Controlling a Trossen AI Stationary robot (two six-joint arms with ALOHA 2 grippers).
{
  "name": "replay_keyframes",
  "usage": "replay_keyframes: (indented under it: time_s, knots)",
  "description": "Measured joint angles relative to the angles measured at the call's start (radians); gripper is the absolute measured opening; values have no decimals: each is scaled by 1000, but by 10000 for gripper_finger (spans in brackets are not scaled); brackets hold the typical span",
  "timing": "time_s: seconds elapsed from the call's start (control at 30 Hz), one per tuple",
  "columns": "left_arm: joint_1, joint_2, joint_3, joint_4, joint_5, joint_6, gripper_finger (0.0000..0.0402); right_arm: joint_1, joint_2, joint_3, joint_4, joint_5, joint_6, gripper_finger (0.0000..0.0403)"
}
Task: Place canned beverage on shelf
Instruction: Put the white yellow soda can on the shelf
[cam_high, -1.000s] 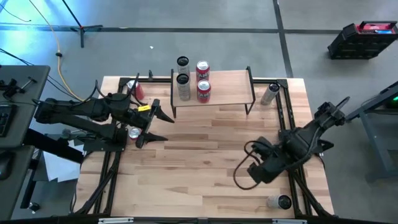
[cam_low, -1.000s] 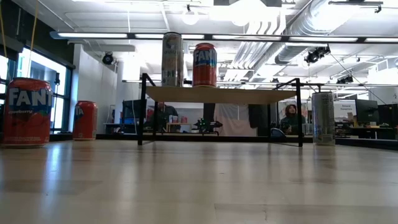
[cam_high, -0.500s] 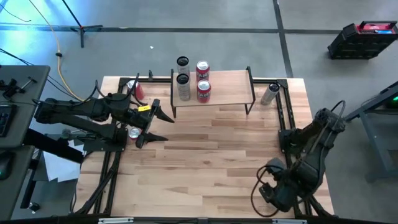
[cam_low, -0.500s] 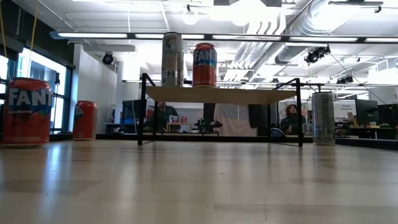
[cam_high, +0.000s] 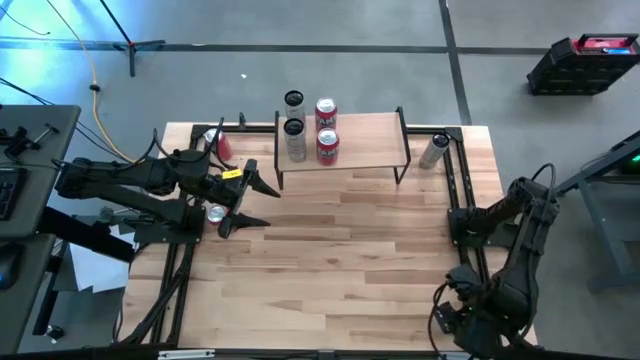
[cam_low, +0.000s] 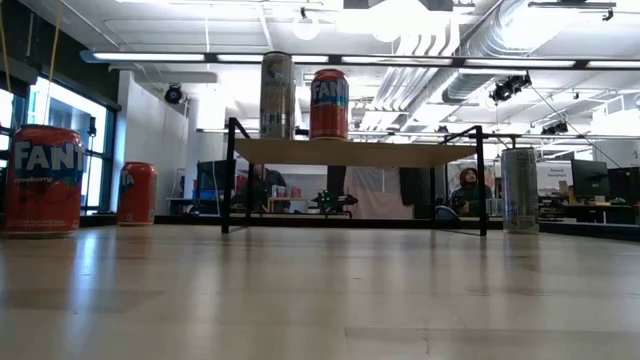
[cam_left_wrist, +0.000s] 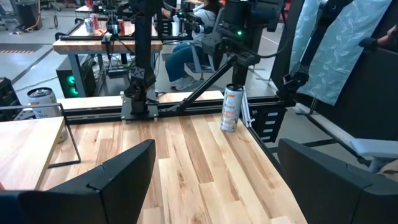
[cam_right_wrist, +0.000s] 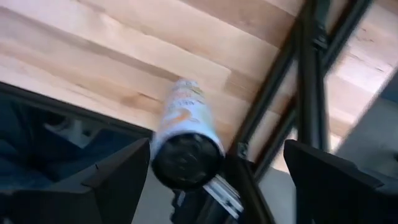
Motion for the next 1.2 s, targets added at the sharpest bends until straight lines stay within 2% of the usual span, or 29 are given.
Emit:
replay_keyframes:
  time_s: [0.07, 0.23, 0.8, 1.03, 1.2]
  knots:
    - [0, 0, 0, 0, 0, 0, 328, -3, 0, 0, 0, 14, 0, 356]
    - [0, 0, 0, 0, 0, 0, 328, 7, 0, 0, 2, -33, 10, 356]
    - [0, 0, 0, 0, 0, 0, 328, 53, 29, 0, 64, -21, -1, 356]
    - [0, 0, 0, 0, 0, 0, 328, 56, 39, 1, 62, -6, 9, 356]
    - [0, 0, 0, 0, 0, 0, 328, 48, 70, 1, 136, 39, -6, 356]
